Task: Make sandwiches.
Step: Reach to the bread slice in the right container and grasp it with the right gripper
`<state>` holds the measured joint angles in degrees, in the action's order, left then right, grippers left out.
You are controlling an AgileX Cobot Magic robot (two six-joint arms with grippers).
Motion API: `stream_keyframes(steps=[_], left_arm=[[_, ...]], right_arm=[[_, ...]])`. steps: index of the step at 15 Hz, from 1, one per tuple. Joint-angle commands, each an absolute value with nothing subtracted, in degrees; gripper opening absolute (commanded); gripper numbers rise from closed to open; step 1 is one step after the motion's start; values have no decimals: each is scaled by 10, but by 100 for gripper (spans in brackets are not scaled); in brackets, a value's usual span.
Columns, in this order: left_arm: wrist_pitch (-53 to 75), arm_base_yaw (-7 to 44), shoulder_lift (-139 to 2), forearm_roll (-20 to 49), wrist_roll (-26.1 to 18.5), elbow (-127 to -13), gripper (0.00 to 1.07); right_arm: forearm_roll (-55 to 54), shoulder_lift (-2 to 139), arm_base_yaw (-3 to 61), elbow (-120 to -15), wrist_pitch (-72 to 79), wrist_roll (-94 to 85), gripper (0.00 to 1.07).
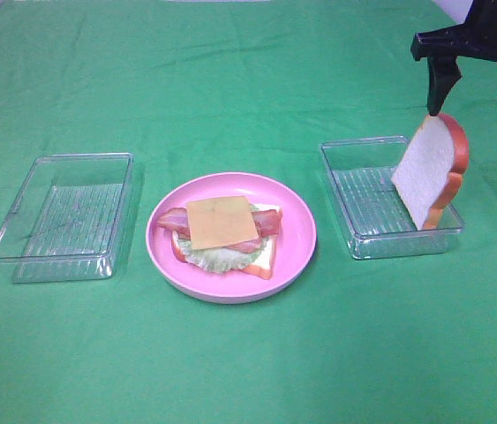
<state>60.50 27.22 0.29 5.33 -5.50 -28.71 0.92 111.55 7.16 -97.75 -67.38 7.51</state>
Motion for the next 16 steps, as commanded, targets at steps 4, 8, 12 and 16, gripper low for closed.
stream_keyframes(steps=[4,8,12,16], left_arm=[[599,275,13,56,-53,-286,78],[599,275,13,56,-53,-286,78],[599,275,13,56,-53,-286,78],[599,275,13,56,-53,-286,78]], right_arm=[[-47,1156,39,-972,-667,15,77],[-54,1191,40,-972,-655,10,69],[-54,1201,40,-972,-657,-13,37],[-54,1199,40,-972,-667,-13,0]])
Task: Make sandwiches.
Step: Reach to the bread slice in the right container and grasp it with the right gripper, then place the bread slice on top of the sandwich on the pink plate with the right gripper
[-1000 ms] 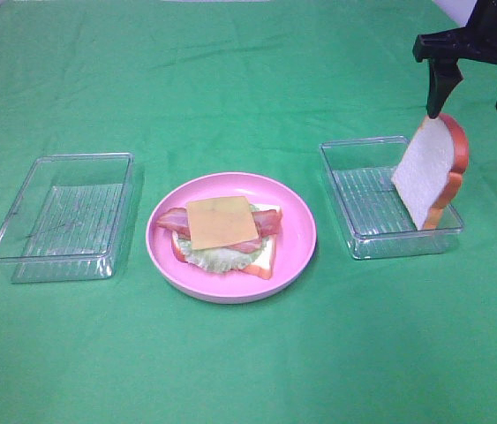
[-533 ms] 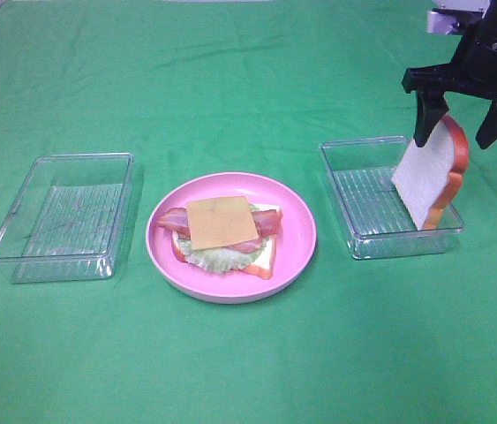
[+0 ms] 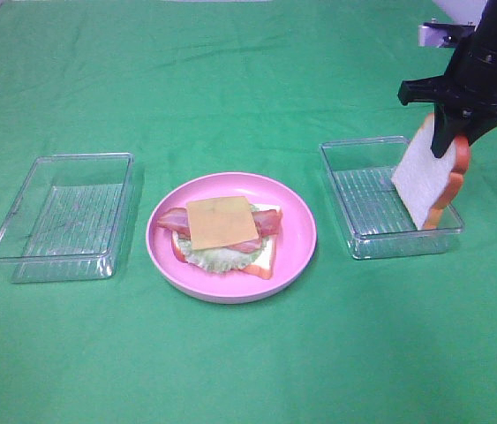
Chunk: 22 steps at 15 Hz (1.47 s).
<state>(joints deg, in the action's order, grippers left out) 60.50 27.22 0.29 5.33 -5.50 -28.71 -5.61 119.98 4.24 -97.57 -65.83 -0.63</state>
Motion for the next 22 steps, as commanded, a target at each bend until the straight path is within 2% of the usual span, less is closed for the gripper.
stream_keyframes(steps=[1,4,9,10,13,20,22], left_arm=[[599,275,13,56,-53,-286,78],[599,275,13,56,-53,-286,78],[599,275,13,56,-53,-286,78],[599,275,13,56,-53,-286,78],[599,275,13,56,-53,-286,78],[599,275,13,56,-53,-286,78],[599,275,13,56,-53,-286,78]], right_arm=[[-54,1195,40,-972,-668,-13,0],[-84,1148,40,-972,-669,-13,0],[-203,1094,42,-965,-682,-34,0],[-277,1067,47,-929,-666,-72,0],[-354,1043,63,-876,-634,-93,0],[-544,1049,161,-724,-439,-151,0],[-659,1091,169,-701,-438,-211,0]])
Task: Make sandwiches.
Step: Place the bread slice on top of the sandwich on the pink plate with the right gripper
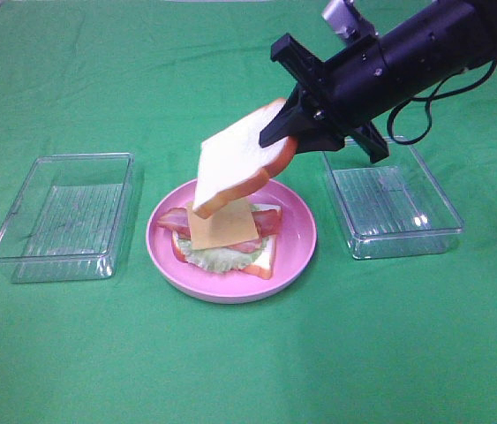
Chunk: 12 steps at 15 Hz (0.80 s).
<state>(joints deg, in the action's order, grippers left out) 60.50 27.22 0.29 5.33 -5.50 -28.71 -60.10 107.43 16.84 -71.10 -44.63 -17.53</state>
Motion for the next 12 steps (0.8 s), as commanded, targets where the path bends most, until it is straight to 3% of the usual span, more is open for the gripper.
stream_keyframes(steps=[1,7,12], left_arm=[[599,275,13,56,-53,-286,78],[599,275,13,56,-53,-286,78],[599,275,13,56,-53,-286,78]], right_arm=[[-682,1101,169,-696,-438,-222,0],[-818,1177,179,-676,-476,-313,0],[-817,1210,183,-676,-484,-319,0]])
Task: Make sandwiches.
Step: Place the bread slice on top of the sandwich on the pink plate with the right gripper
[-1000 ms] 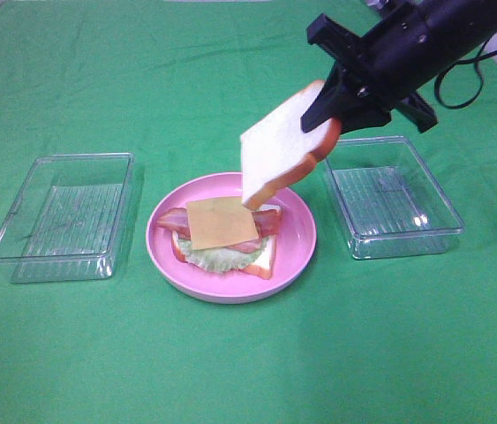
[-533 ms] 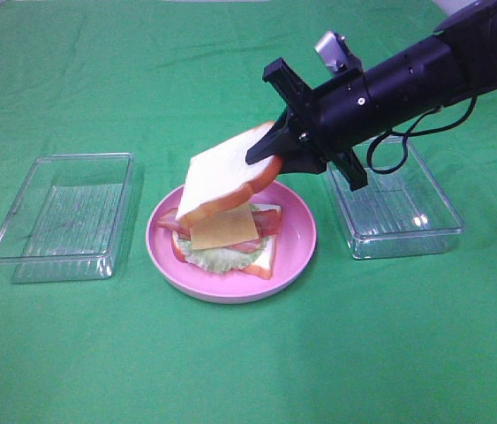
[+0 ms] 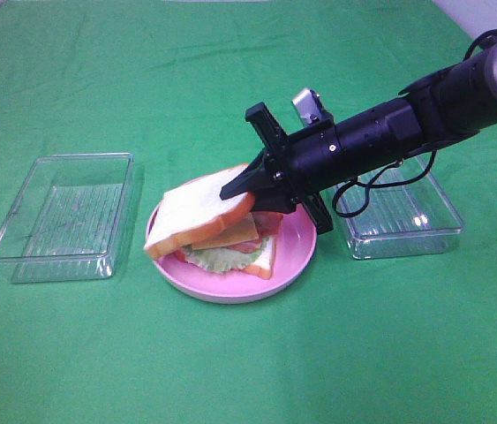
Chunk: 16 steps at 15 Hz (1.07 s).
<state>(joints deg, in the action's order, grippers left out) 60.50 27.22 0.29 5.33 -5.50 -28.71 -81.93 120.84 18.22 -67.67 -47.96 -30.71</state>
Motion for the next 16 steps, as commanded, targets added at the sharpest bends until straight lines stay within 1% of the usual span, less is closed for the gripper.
stream_keyframes(steps=[1,2,3,4,5,6,8,13,14,15,16], left_arm=[[599,275,13,56,-53,-286,78],[599,275,13,56,-53,-286,78],[599,275,13,56,-53,-286,78],[599,275,13,56,-53,-286,78],[599,275,13,56,-53,-286,78],[599,275,13,56,-53,-286,78],[599,275,13,56,-53,-286,78],[599,275,13,56,-53,-286,78],[599,275,13,56,-53,-286,78],[599,275,13,56,-53,-286,78],[599,275,13,56,-53,-286,78]], right_arm=[[-817,1210,183,-676,-483,-319,0],[-817,1210,183,-676,-483,-317,0],[-817,1210,183,-676,-482,-317,10],[-817,1210,183,-676,-483,-317,25],[-815,1210,183,-676,-484,-317,46],[-807,1210,183,-676,-485,-317,63],[-790,1210,182,-677,-485,-317,77],[-663,1173,182,-677,-456,-300,77],[-559,1142,181,-677,-429,-239,77],[-525,1134,181,-677,-425,-227,77],[-468,1118,181,-677,-423,-202,77]])
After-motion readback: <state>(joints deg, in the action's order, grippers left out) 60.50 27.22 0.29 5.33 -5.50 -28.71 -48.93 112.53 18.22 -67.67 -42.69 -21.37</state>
